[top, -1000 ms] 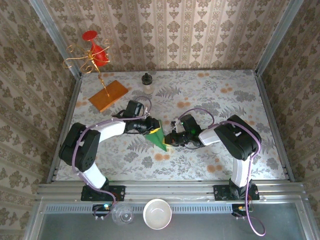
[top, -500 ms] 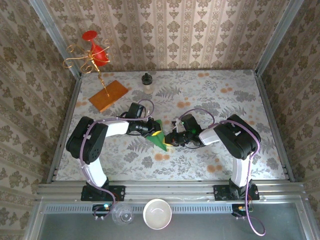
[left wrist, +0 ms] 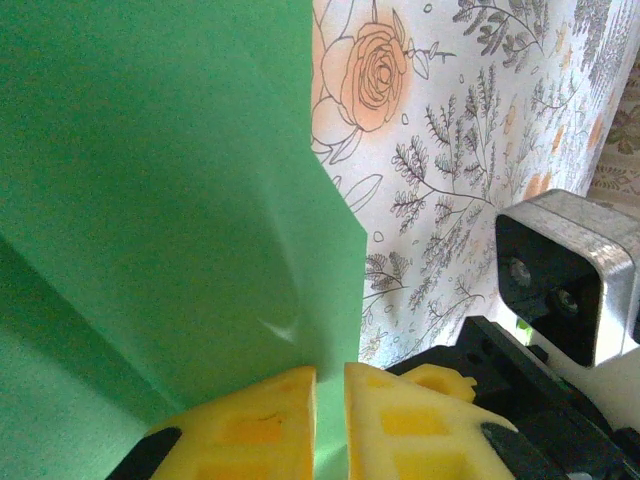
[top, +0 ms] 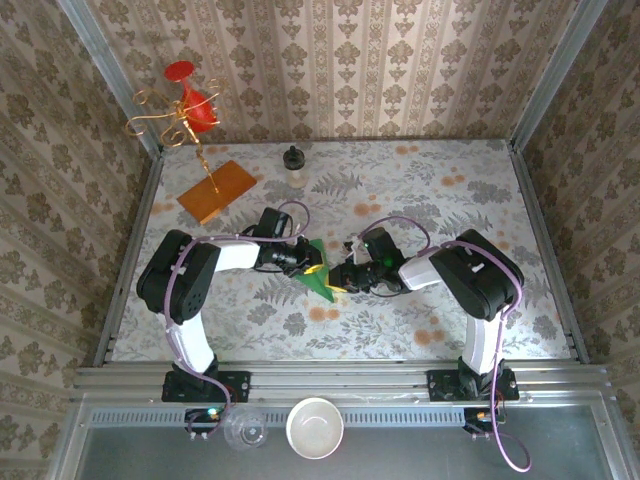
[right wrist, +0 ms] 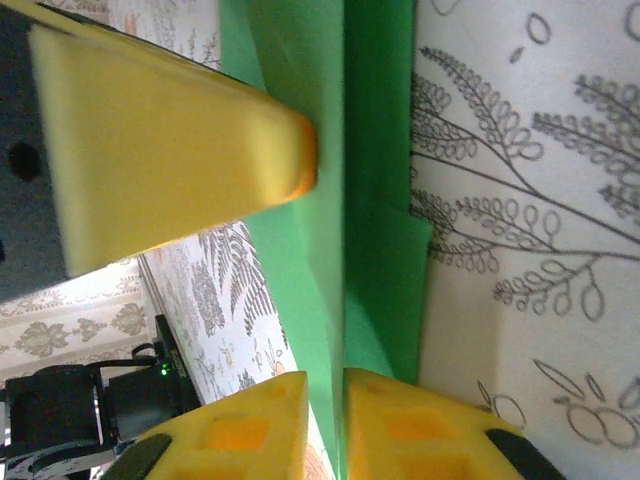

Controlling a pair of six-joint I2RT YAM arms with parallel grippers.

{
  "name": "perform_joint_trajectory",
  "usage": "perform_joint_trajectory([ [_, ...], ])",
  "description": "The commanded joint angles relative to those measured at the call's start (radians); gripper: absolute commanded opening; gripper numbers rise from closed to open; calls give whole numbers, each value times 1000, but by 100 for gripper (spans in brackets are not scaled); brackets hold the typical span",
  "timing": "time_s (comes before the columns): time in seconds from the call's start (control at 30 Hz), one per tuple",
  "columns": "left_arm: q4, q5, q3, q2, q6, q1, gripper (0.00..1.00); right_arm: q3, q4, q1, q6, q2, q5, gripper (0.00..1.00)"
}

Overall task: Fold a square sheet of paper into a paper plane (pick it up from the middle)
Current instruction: Fourth fold the wing at the center of the table.

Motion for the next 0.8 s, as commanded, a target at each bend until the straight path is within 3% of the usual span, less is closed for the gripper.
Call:
perform_joint_trajectory([
  [0.0, -2, 13, 15, 6, 28, 9, 17, -25, -154, -13, -18, -35, 14, 23],
  [0.43, 7, 12, -2, -1, 22, 9, 17, -2, -263, 3, -79, -97, -61, 24],
  [0.77, 6, 11, -4, -3, 21, 9, 17, 31, -302, 22, -111, -130, 12, 25],
])
